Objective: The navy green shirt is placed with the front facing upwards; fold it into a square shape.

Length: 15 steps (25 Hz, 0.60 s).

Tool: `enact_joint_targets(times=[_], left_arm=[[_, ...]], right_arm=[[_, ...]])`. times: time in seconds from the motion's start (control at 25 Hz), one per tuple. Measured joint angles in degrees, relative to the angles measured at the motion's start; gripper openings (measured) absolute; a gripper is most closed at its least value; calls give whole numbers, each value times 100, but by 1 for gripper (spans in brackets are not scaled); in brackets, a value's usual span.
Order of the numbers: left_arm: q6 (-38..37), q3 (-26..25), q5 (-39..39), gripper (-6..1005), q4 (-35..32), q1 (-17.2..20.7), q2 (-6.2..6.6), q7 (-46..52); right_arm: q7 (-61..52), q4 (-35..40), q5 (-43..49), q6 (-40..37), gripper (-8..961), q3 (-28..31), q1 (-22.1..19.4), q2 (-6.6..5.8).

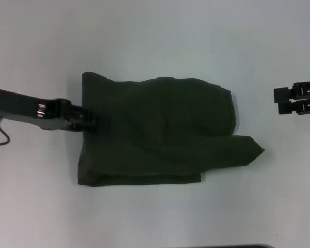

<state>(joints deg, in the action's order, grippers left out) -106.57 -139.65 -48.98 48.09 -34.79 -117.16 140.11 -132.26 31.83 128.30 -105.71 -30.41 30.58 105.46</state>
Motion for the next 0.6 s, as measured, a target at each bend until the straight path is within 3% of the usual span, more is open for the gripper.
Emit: enact_joint_targets(times=[0.12, 0.36, 0.6], left_arm=[[10, 110, 1, 512, -1, -44, -66, 28], [11, -120, -31, 480, 11, -121, -67, 198], [37, -249, -42, 479, 23, -213, -71, 224]], right_arm=[[-17, 2, 21, -17, 833, -100, 50, 9], [-424, -58, 38, 76, 833, -373, 194, 13], [-799, -51, 531, 1109, 833, -665, 467, 86]])
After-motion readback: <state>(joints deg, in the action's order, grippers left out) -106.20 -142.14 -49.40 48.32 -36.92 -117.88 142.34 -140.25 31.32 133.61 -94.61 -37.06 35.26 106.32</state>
